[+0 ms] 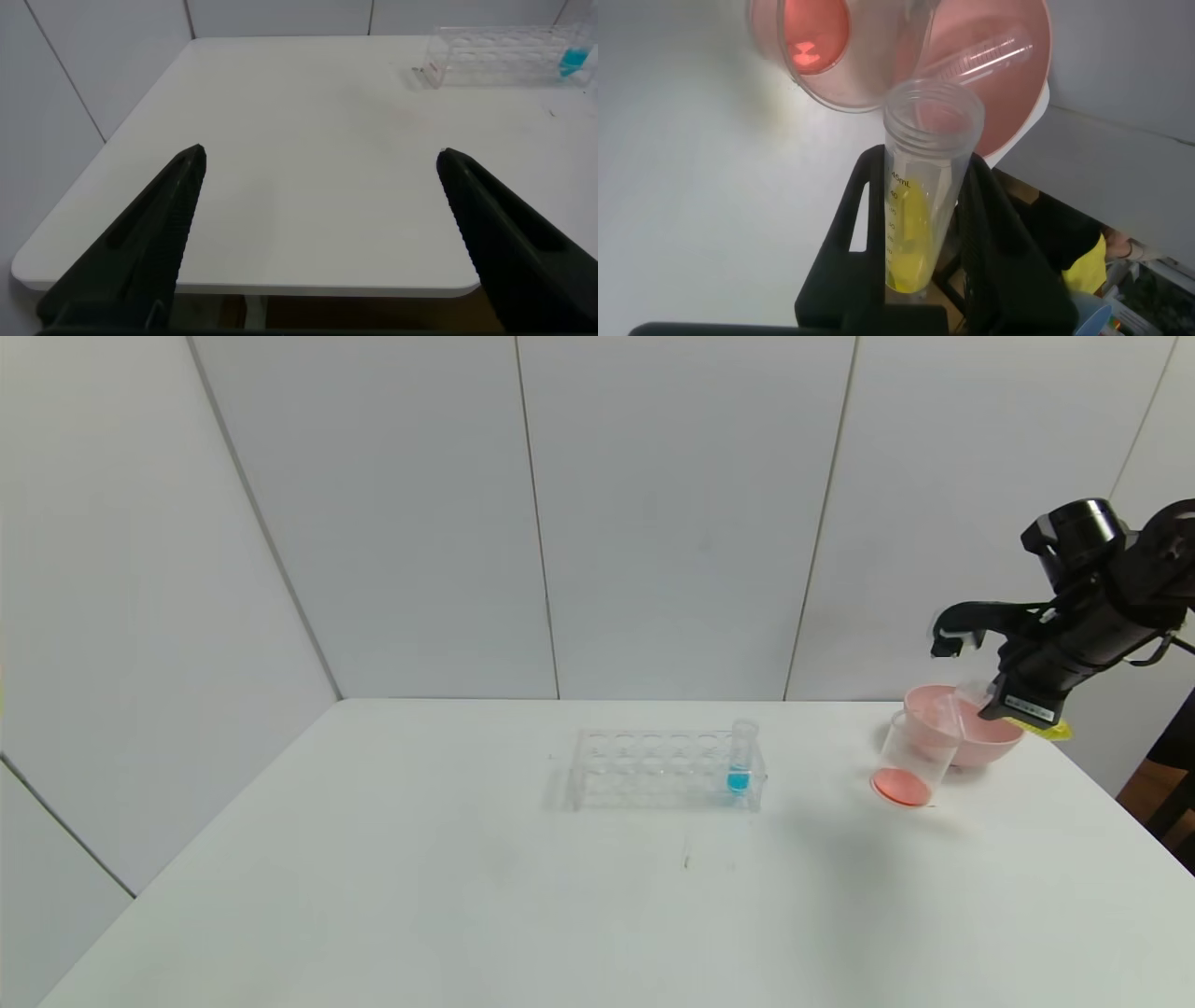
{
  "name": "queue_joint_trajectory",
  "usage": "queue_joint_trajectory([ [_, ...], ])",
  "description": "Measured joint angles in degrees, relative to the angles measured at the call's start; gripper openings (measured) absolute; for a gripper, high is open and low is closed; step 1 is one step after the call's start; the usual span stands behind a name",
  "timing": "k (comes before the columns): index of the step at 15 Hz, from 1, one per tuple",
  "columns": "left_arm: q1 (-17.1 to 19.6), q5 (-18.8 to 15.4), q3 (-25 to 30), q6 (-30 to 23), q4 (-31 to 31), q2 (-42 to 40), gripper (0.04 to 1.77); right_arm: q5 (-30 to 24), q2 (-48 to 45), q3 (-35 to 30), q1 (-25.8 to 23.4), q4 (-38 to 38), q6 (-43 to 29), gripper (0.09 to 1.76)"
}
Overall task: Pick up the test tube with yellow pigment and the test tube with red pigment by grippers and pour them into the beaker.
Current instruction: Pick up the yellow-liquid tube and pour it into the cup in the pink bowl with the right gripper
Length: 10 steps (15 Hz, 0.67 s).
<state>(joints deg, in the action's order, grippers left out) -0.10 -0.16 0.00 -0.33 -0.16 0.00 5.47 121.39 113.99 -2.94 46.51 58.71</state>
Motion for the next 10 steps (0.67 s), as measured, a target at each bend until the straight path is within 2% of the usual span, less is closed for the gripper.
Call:
queue_joint_trajectory([
  [7,0.0,0.0,0.0,0.0,0.0,0.0,1.76,4.8,1.5,0.0,1.2,-0.3,2.8,0.52],
  [10,0.0,0.0,0.0,0.0,0.0,0.0,1.76,5.1,2.4,0.3,1.3,-0.4,3.6,0.52],
])
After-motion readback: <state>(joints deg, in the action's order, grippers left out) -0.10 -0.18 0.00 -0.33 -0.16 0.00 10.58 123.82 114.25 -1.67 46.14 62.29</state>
